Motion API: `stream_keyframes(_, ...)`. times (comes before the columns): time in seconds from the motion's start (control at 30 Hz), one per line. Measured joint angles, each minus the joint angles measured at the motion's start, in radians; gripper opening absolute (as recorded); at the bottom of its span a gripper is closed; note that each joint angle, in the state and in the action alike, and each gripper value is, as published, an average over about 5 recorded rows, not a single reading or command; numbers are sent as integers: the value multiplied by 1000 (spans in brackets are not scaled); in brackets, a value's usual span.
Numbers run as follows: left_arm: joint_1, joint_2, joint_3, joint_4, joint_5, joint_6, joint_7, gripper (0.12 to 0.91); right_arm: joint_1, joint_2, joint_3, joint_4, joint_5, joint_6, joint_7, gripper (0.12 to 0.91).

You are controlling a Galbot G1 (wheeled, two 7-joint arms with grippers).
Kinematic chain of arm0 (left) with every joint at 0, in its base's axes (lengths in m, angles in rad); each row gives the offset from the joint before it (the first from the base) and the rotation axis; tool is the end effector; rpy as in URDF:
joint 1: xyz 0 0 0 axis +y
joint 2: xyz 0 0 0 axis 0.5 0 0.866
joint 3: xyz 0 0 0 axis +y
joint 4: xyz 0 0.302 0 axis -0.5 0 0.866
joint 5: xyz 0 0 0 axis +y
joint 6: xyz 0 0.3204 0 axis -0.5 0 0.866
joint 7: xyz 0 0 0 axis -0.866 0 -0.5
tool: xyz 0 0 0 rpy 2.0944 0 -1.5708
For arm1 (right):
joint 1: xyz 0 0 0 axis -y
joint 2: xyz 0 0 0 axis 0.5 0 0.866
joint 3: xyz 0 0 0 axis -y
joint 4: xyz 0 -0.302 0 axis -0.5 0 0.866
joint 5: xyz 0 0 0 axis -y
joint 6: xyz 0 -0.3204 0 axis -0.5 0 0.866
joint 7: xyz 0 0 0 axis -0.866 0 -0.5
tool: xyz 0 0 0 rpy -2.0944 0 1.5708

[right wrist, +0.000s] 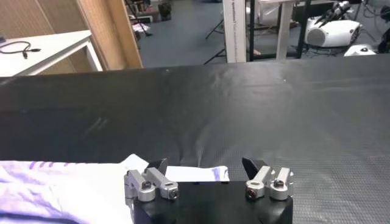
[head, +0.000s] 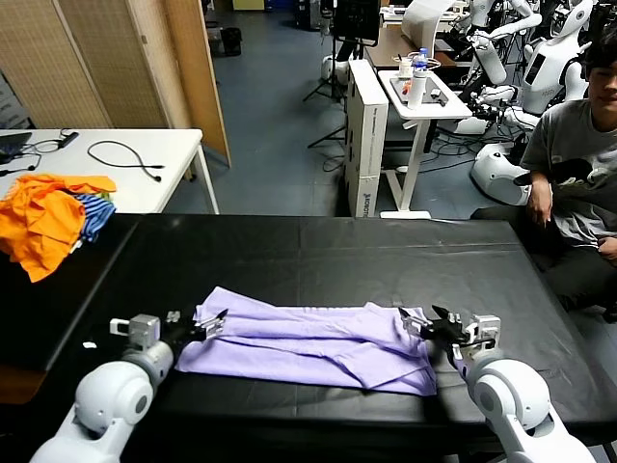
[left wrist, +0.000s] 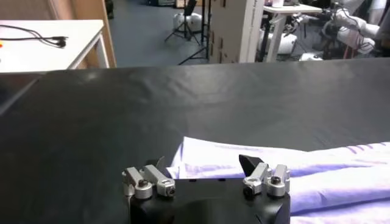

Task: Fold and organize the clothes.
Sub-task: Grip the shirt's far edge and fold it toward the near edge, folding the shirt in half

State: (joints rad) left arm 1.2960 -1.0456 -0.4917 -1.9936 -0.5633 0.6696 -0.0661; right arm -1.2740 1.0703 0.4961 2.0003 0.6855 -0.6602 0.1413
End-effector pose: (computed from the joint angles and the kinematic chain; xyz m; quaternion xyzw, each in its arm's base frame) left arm 0.2456 0.0774 -0.2194 -0.0923 -0.9557 -0.0132 0.2793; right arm 0.2496 -0.0739 -0.2133 0.0797 -0.9590 -0.0442 0.2683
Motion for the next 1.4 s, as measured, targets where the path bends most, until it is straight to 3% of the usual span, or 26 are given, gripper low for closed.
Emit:
stream_keyframes(0.23,-9,-7,6,27,0,-3,3,678,-1,-2,0,-1,0,0,0,907)
stream_keyframes(0.97,-13,-3,-9,55,-6,-13,11,643,1,-4,0,-1,0,-1,0,907)
stream_keyframes(1.1,-13,-3,-12,55,-8,-16,13,531,0,-4,0,-1,-1,-1,0,907)
stream_keyframes(1.27,-9,-1,-16,50,-9,-19,14,268,0,-4,-2,-1,-2,-1,0,907)
stream_keyframes(1.4,-4,-3,-19,43,-9,-21,14,178,-1,-4,-2,-1,-3,-1,0,907)
